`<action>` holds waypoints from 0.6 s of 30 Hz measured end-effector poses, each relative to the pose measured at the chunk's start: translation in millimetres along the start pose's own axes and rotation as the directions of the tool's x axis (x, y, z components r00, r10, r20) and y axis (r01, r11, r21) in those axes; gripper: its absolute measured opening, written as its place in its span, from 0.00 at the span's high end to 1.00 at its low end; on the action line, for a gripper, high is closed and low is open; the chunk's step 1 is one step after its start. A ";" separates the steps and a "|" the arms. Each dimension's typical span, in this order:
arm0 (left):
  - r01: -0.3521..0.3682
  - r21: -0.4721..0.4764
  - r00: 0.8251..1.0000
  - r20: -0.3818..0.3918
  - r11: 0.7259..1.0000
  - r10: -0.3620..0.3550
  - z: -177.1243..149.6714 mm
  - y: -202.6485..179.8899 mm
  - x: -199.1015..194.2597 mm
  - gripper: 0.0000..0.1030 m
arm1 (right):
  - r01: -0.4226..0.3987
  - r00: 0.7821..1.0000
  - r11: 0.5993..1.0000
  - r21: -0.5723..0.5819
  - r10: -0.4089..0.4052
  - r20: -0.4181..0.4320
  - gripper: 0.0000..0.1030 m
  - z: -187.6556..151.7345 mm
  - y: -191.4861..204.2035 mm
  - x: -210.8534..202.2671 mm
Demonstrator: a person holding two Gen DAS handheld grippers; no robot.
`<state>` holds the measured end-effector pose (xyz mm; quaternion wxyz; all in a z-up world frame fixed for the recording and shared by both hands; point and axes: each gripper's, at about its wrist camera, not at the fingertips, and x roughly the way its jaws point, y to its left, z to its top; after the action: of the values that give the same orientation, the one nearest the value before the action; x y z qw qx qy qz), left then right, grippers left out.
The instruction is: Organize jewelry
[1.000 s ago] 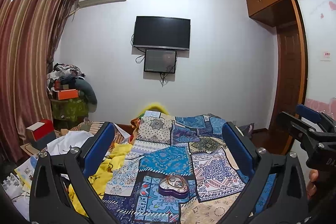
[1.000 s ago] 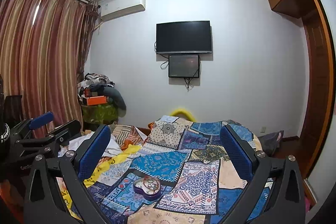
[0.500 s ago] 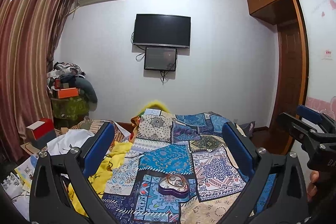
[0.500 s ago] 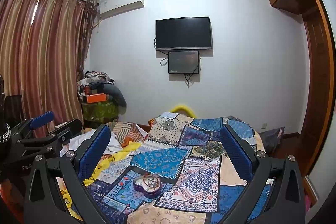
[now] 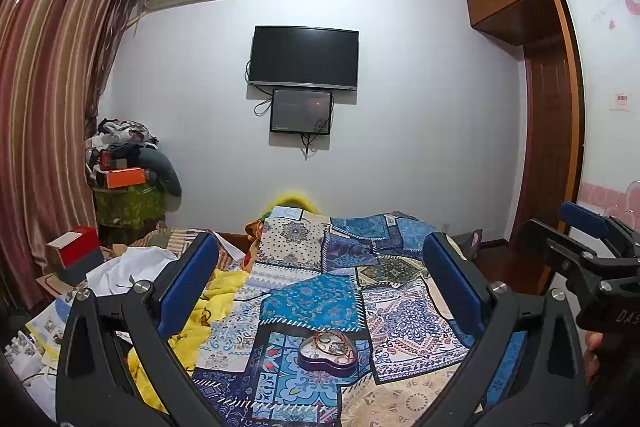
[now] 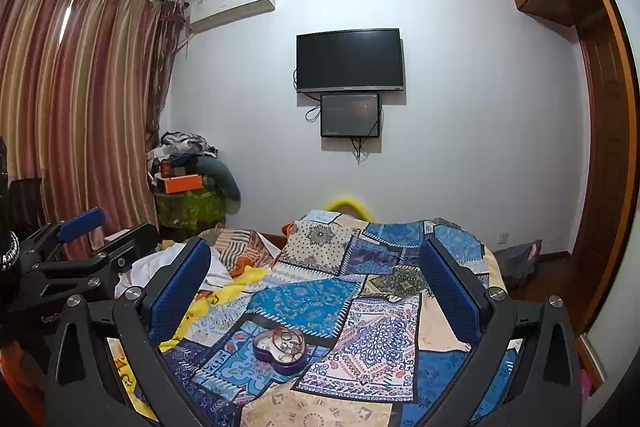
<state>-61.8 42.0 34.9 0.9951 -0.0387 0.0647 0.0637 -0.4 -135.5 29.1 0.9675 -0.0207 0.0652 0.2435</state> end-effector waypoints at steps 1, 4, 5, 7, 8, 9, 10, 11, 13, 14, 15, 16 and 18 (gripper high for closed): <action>0.002 0.000 1.000 -0.001 1.000 -0.002 -0.2 0.0 -0.1 0.00 | -0.001 1.000 1.000 -0.001 0.001 -0.001 0.00 0.7 0.2 -0.2; 0.010 -0.004 1.000 -0.002 1.000 -0.010 -0.1 0.6 -0.7 0.00 | 0.000 1.000 1.000 -0.002 0.000 0.000 0.00 0.4 0.9 0.3; 0.012 -0.007 1.000 -0.003 1.000 -0.012 -0.2 0.8 -0.7 0.00 | 0.000 1.000 1.000 -0.003 0.000 0.001 0.00 1.2 1.1 0.1; 0.012 -0.011 1.000 -0.003 1.000 -0.012 0.0 1.5 -0.9 0.00 | 0.001 1.000 1.000 -0.002 -0.001 0.002 0.00 -0.4 0.4 -0.5; 0.012 -0.012 1.000 -0.003 1.000 -0.012 0.2 1.8 -1.1 0.00 | 0.001 1.000 1.000 -0.002 -0.001 0.002 0.00 -0.2 0.3 -0.5; 0.013 -0.011 1.000 -0.005 1.000 -0.014 0.0 1.9 -1.0 0.00 | 0.001 1.000 1.000 -0.002 -0.001 0.001 0.00 -0.5 0.4 -0.4; 0.014 -0.011 1.000 -0.007 1.000 -0.014 0.0 2.4 -1.1 0.00 | 0.002 1.000 1.000 0.000 -0.002 0.000 0.00 0.1 0.2 -0.6; 0.014 -0.011 1.000 -0.008 1.000 -0.014 -0.1 3.0 -1.1 0.00 | 0.002 1.000 1.000 0.001 -0.002 0.000 0.00 0.1 0.1 -0.8; 0.013 -0.010 1.000 -0.009 1.000 -0.013 -0.2 3.5 -1.4 0.00 | 0.002 1.000 1.000 0.003 -0.002 0.001 0.00 0.0 -1.0 -0.8; 0.013 -0.009 1.000 -0.010 1.000 -0.013 0.0 3.5 -1.5 0.00 | 0.002 1.000 1.000 0.003 -0.002 0.001 0.00 0.3 -1.0 -0.9; 0.013 -0.009 1.000 -0.009 1.000 -0.013 0.0 3.5 -1.7 0.00 | 0.003 1.000 1.000 0.003 -0.003 0.001 0.00 -0.1 -1.1 -0.8; 0.012 -0.010 1.000 -0.009 1.000 -0.012 0.1 3.4 -1.5 0.00 | 0.004 1.000 1.000 0.002 -0.004 0.001 0.00 0.4 -1.1 -1.1; 0.014 -0.010 1.000 -0.009 1.000 -0.014 0.0 3.4 -1.7 0.00 | 0.004 1.000 1.000 0.002 -0.004 0.000 0.00 -0.1 -1.2 -0.7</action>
<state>-63.9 45.2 34.9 0.9950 -0.0442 0.0686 0.0568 -0.5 -136.9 29.1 0.9680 -0.0196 0.0655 0.2414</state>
